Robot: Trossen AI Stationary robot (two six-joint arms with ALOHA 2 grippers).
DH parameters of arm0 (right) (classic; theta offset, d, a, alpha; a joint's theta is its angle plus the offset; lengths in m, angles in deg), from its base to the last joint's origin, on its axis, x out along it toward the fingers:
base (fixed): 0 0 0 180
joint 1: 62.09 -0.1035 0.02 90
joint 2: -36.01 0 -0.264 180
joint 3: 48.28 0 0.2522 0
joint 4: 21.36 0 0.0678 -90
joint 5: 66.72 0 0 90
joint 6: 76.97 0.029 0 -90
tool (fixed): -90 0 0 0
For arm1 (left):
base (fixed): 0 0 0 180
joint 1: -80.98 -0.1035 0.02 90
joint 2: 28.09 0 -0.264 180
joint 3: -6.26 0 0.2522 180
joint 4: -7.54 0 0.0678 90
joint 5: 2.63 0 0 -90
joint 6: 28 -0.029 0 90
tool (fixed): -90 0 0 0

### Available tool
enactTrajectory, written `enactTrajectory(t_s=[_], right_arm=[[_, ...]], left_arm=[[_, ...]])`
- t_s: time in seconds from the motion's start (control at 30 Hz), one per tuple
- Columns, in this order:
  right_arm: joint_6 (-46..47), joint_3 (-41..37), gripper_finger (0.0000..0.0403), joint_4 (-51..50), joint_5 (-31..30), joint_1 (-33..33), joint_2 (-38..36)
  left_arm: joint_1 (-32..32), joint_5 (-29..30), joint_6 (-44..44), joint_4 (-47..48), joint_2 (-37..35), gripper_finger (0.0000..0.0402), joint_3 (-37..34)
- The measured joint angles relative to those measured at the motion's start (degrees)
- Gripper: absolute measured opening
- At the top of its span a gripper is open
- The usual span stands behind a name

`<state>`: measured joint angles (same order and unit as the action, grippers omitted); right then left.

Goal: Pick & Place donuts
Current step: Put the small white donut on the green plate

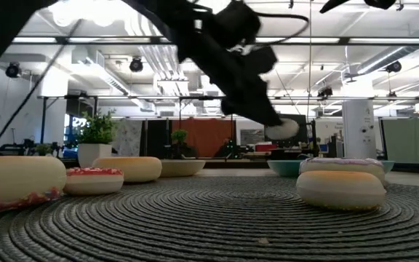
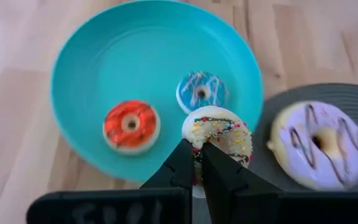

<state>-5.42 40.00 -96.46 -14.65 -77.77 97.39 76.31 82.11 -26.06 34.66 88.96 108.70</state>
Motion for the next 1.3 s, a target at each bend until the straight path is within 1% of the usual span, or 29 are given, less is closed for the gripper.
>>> enactTrajectory(t_s=[0.17,0.33,0.4,0.8,1.03,1.13,1.3], right_arm=[[-0.7,0.0,0.0134,0.0,-1.4,-0.3,-1.9],[-1.2,0.0,0.0134,0.0,-1.5,-0.3,-2.4],[-1.3,0.0,0.0134,0.0,-1.6,-0.3,-2.4],[-1.8,0.0,0.0134,0.0,-2.8,-0.3,-2.4],[-1.5,0.0,0.0134,0.0,-2.8,-0.3,-2.4],[-1.5,0.0,0.0134,0.0,-2.8,-0.3,-2.4],[-1.5,-0.1,0.0134,0.0,-2.8,-0.3,-2.4]], left_arm=[[0.2,0.0,0.1,2.8,7.3,0.0,8.9],[0.0,0.3,0.3,6.9,11.5,0.0,13.4],[0.0,0.4,0.3,7.9,11.8,0.0,13.3],[-1.1,1.5,0.4,6.9,12.9,0.0,13.2],[-3.1,4.2,0.0,3.1,12.9,0.0,13.2],[-4.0,4.4,0.4,3.0,12.9,0.0,13.2],[-3.7,1.0,2.1,3.5,12.9,0.0,13.2]])
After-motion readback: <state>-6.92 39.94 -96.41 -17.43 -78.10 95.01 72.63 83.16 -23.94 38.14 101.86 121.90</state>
